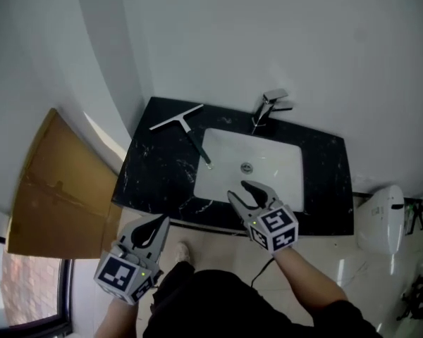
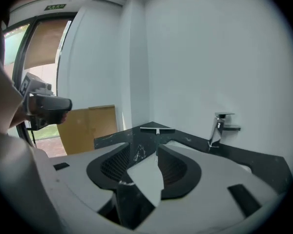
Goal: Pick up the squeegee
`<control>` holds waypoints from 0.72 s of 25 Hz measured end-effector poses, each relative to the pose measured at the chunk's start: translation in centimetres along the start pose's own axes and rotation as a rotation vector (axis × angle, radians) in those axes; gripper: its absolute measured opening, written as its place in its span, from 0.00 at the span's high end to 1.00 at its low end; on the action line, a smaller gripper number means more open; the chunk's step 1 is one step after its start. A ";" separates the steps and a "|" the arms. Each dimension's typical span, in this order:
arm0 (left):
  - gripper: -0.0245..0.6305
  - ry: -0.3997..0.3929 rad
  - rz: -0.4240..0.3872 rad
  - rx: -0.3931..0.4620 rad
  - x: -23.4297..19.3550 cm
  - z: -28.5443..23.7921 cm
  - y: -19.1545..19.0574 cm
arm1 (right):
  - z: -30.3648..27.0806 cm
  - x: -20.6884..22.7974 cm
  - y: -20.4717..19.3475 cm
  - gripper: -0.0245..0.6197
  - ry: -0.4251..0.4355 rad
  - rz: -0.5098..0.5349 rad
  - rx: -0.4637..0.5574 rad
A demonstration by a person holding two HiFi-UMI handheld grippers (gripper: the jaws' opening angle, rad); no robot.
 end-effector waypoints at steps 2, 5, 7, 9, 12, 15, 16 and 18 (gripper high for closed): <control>0.96 -0.023 0.020 -0.042 -2.8 0.1 -1.2 | -6.3 -0.2 1.7 0.68 -0.005 0.025 -0.035; 0.96 -0.037 0.059 -0.096 -6.5 0.7 -2.5 | -15.4 0.0 2.7 0.68 -0.019 0.058 -0.115; 0.96 -0.023 0.085 -0.102 -8.7 1.3 -2.9 | -20.6 0.3 2.4 0.68 -0.028 0.091 -0.182; 0.96 0.002 0.120 -0.100 -10.6 2.1 -3.3 | -24.7 0.7 1.4 0.68 -0.039 0.112 -0.248; 0.96 0.028 0.157 -0.108 -13.0 2.9 -3.8 | -28.8 1.2 0.3 0.68 -0.046 0.115 -0.325; 0.96 0.038 0.175 -0.122 -14.6 3.4 -4.0 | -30.8 1.0 0.1 0.68 -0.035 0.101 -0.348; 0.96 0.040 0.181 -0.124 -14.9 3.6 -4.1 | -31.1 1.0 0.0 0.68 -0.037 0.101 -0.349; 0.96 0.042 0.187 -0.124 -15.4 3.7 -4.1 | -31.4 1.0 -0.2 0.68 -0.044 0.108 -0.349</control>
Point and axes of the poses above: the fingertips, and each gripper's own axes: z backward along the fingers, x to its right, y out of its top, the point moved 7 cm from there along z, backward along the fingers, and after that the axes turned 10 degrees about -y, right-handed, at the moved point
